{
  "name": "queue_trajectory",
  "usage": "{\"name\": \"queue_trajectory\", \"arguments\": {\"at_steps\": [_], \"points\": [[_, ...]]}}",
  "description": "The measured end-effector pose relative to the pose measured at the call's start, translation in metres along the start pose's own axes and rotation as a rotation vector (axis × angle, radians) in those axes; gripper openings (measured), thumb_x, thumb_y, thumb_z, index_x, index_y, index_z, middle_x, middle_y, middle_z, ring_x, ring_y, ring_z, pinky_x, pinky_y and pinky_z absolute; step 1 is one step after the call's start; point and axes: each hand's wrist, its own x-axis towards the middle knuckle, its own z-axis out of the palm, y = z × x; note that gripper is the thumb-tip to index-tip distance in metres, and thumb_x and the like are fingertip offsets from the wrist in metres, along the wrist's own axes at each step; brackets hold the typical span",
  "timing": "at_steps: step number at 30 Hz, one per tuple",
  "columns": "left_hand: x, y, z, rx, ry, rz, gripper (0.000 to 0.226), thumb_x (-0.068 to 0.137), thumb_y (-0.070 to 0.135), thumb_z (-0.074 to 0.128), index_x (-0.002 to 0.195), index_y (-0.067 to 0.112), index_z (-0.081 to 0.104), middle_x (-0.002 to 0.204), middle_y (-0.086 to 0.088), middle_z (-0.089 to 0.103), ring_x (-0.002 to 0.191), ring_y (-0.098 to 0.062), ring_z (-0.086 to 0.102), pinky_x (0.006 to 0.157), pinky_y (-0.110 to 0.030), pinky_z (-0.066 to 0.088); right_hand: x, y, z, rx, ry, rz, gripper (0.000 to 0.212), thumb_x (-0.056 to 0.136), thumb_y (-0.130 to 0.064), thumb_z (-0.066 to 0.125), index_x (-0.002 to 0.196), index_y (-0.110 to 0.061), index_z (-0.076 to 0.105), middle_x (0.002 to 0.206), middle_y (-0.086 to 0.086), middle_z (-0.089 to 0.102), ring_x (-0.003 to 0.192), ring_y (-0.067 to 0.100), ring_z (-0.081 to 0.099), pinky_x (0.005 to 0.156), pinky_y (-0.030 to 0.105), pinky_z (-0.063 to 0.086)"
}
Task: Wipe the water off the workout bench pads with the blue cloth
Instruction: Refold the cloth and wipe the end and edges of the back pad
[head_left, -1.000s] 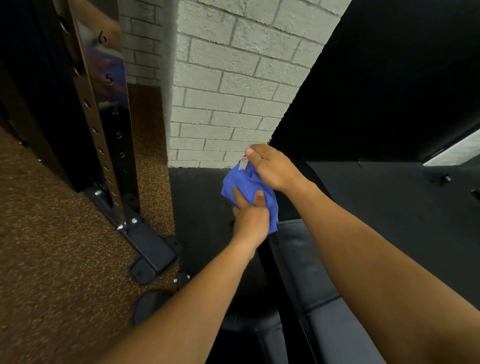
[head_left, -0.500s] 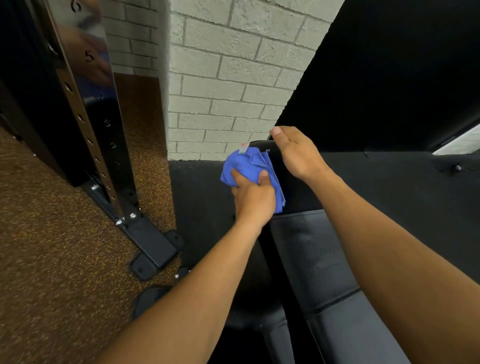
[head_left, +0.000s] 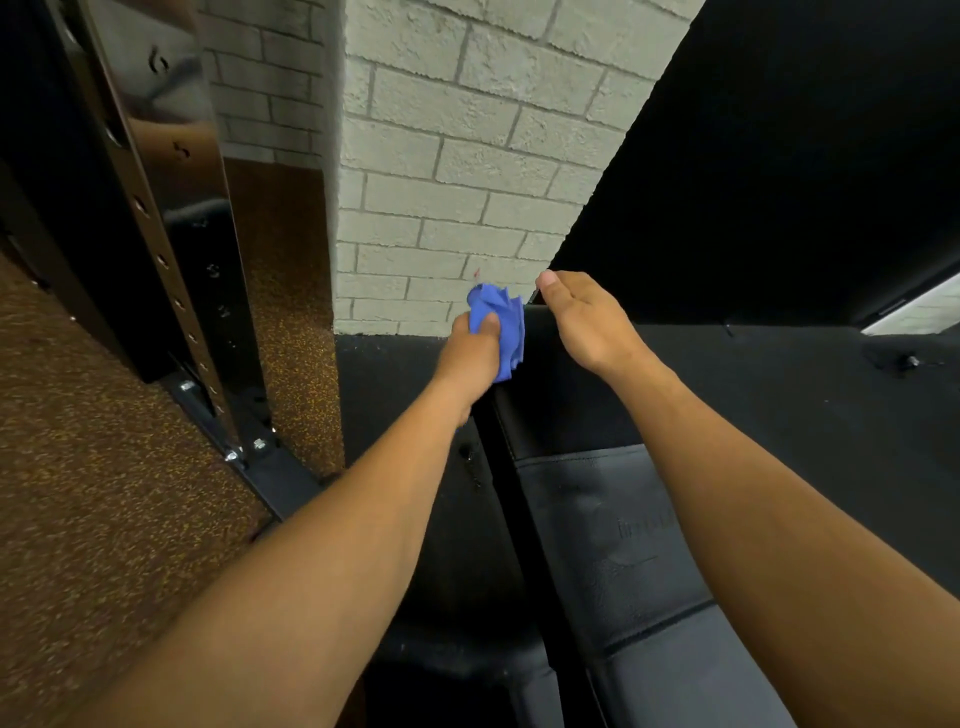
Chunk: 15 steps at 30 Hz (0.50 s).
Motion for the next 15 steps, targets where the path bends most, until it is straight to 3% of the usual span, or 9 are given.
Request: {"name": "queue_trajectory", "arguments": {"at_steps": [1, 3, 6, 9, 12, 15], "points": [[-0.011, -0.007, 0.003, -0.025, 0.004, -0.008, 0.025, 0.105, 0.04, 0.036, 0.124, 0.034, 0.051, 0.121, -0.006, 0.065, 0.115, -0.029, 0.061, 0.099, -0.043, 0.05, 0.001, -0.004, -0.001, 0.009, 0.001, 0.001, 0.042, 0.108, -0.042, 0.037, 0.123, -0.012, 0.062, 0.126, -0.003, 0.054, 0.109, 0.01, 0.049, 0.091, 0.024, 0.032], [-0.034, -0.026, 0.014, -0.024, 0.021, -0.061, 0.055, 0.104, 0.05, 0.035, 0.156, 0.04, 0.018, 0.149, -0.008, 0.047, 0.131, -0.031, 0.051, 0.11, -0.045, 0.042, 0.002, -0.01, -0.001, 0.024, 0.004, -0.003, 0.046, 0.107, -0.042, 0.038, 0.122, -0.005, 0.061, 0.121, -0.003, 0.053, 0.105, 0.011, 0.049, 0.089, 0.022, 0.031], [-0.072, -0.052, 0.032, 0.08, 0.033, -0.078, 0.07, 0.106, 0.051, 0.032, 0.159, 0.04, -0.011, 0.163, -0.012, 0.025, 0.14, -0.034, 0.042, 0.11, -0.041, 0.037, 0.003, -0.015, 0.007, 0.016, -0.002, -0.024, 0.041, 0.107, -0.043, 0.039, 0.112, -0.01, 0.062, 0.117, -0.003, 0.055, 0.109, 0.014, 0.052, 0.088, 0.023, 0.032], [-0.098, -0.066, 0.039, 0.075, 0.007, -0.033, 0.07, 0.107, 0.049, 0.031, 0.159, 0.037, -0.016, 0.167, -0.008, 0.014, 0.145, -0.03, 0.035, 0.11, -0.036, 0.034, 0.002, -0.009, 0.017, 0.022, -0.013, -0.031, 0.029, 0.107, -0.044, 0.039, 0.107, -0.022, 0.059, 0.119, -0.003, 0.055, 0.111, 0.013, 0.051, 0.091, 0.025, 0.031], [-0.089, -0.064, 0.04, 0.067, 0.041, -0.027, 0.074, 0.106, 0.049, 0.034, 0.158, 0.036, -0.017, 0.168, -0.005, 0.01, 0.147, -0.03, 0.032, 0.116, -0.043, 0.035, -0.001, 0.001, 0.025, 0.038, -0.003, -0.025, 0.031, 0.107, -0.043, 0.04, 0.114, -0.021, 0.06, 0.121, -0.003, 0.055, 0.111, 0.012, 0.05, 0.092, 0.025, 0.031], [-0.071, -0.056, 0.038, 0.088, 0.08, -0.006, 0.077, 0.104, 0.053, 0.037, 0.158, 0.037, -0.016, 0.167, -0.007, 0.013, 0.141, -0.032, 0.04, 0.112, -0.049, 0.041, -0.001, 0.009, 0.028, 0.038, -0.007, -0.013, 0.038, 0.107, -0.042, 0.041, 0.124, -0.015, 0.061, 0.122, -0.004, 0.054, 0.11, 0.011, 0.048, 0.094, 0.025, 0.032]]}}
